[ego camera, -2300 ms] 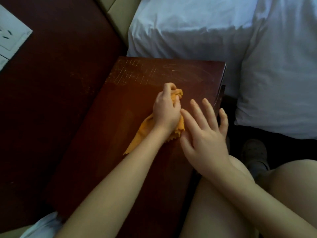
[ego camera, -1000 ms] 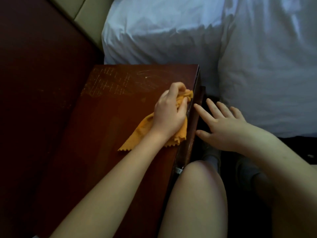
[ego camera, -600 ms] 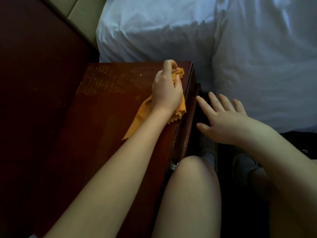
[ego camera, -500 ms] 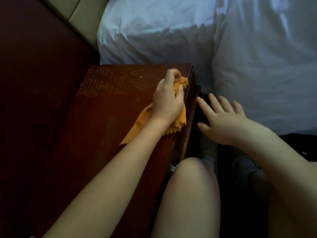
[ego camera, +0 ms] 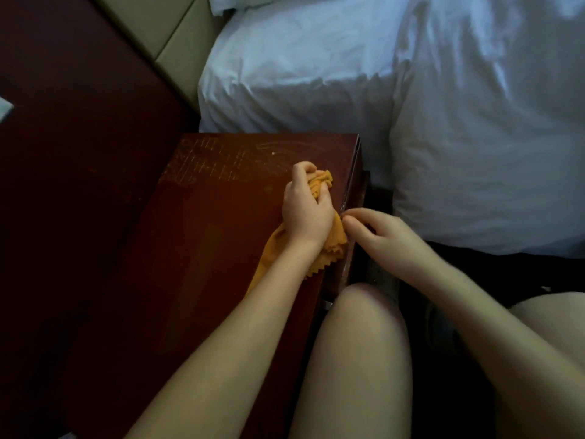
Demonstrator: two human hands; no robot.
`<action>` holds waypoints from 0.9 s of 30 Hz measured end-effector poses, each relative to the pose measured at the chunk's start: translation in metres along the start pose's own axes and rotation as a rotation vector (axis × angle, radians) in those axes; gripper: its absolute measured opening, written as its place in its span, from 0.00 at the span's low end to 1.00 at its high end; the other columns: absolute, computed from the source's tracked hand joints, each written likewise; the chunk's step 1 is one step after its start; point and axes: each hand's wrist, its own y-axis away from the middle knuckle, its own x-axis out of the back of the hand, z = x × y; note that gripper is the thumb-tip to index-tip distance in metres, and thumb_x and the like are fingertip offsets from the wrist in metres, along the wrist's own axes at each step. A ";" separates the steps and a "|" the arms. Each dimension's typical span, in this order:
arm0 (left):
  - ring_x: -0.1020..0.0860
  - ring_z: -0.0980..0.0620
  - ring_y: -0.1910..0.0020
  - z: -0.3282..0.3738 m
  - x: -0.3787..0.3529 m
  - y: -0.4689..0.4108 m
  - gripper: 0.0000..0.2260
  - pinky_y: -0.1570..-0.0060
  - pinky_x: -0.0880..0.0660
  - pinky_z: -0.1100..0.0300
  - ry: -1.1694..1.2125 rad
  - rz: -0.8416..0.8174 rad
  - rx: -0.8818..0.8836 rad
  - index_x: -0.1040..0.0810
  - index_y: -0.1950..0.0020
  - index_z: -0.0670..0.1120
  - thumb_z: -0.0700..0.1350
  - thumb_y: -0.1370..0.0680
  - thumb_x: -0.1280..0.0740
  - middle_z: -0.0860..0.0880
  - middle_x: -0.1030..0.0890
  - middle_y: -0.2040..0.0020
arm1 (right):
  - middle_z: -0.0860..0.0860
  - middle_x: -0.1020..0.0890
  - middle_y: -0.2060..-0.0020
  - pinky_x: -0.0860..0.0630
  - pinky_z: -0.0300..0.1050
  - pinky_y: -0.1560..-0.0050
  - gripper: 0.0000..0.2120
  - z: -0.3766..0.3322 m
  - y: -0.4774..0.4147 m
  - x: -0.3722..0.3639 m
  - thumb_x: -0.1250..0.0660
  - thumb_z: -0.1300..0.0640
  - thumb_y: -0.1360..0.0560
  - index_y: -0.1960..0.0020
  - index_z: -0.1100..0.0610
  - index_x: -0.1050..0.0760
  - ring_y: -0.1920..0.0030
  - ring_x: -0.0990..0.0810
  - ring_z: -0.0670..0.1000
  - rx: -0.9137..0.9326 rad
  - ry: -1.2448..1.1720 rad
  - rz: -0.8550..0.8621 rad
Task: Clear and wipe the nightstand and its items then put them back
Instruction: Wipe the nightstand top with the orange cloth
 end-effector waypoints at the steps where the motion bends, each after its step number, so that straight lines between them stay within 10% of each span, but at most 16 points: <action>1: 0.27 0.56 0.50 0.004 0.004 0.001 0.09 0.57 0.32 0.71 0.110 0.007 0.084 0.31 0.44 0.46 0.39 0.23 0.37 0.51 0.25 0.48 | 0.47 0.18 0.53 0.26 0.54 0.48 0.15 -0.005 0.009 -0.005 0.41 0.46 0.23 0.44 0.52 0.22 0.51 0.21 0.48 0.020 0.002 0.012; 5: 0.23 0.55 0.48 0.025 0.028 0.010 0.10 0.51 0.27 0.66 0.567 0.066 0.416 0.34 0.46 0.48 0.37 0.23 0.37 0.49 0.22 0.45 | 0.49 0.19 0.53 0.28 0.55 0.46 0.10 -0.019 0.037 -0.025 0.34 0.52 0.26 0.48 0.56 0.21 0.49 0.22 0.51 0.139 0.108 0.103; 10: 0.23 0.54 0.51 0.029 0.082 0.023 0.10 0.60 0.25 0.72 0.604 0.129 0.306 0.33 0.44 0.49 0.37 0.22 0.39 0.47 0.25 0.45 | 0.50 0.21 0.59 0.24 0.45 0.54 0.06 -0.068 0.060 -0.021 0.37 0.62 0.24 0.55 0.54 0.23 0.57 0.22 0.46 0.090 -0.227 0.304; 14: 0.29 0.45 0.39 0.005 0.126 0.033 0.18 0.40 0.29 0.49 0.117 -0.300 0.337 0.28 0.38 0.49 0.38 0.26 0.35 0.44 0.28 0.37 | 0.45 0.23 0.70 0.28 0.36 0.66 0.12 -0.114 0.064 -0.017 0.38 0.63 0.24 0.60 0.48 0.25 0.69 0.25 0.39 0.151 -0.269 0.257; 21: 0.23 0.56 0.54 0.014 0.205 0.072 0.11 0.55 0.27 0.66 0.708 -0.487 0.158 0.22 0.47 0.47 0.49 0.20 0.42 0.51 0.20 0.54 | 0.41 0.24 0.67 0.29 0.38 0.64 0.11 -0.172 0.061 -0.021 0.38 0.66 0.26 0.57 0.50 0.24 0.65 0.24 0.41 0.248 0.036 0.221; 27: 0.20 0.56 0.53 0.000 0.237 0.085 0.11 0.55 0.24 0.64 0.404 -0.646 -0.031 0.23 0.44 0.46 0.43 0.26 0.31 0.49 0.19 0.51 | 0.46 0.21 0.60 0.26 0.45 0.55 0.11 -0.202 0.064 -0.037 0.39 0.63 0.27 0.60 0.48 0.25 0.57 0.22 0.50 0.226 0.171 0.238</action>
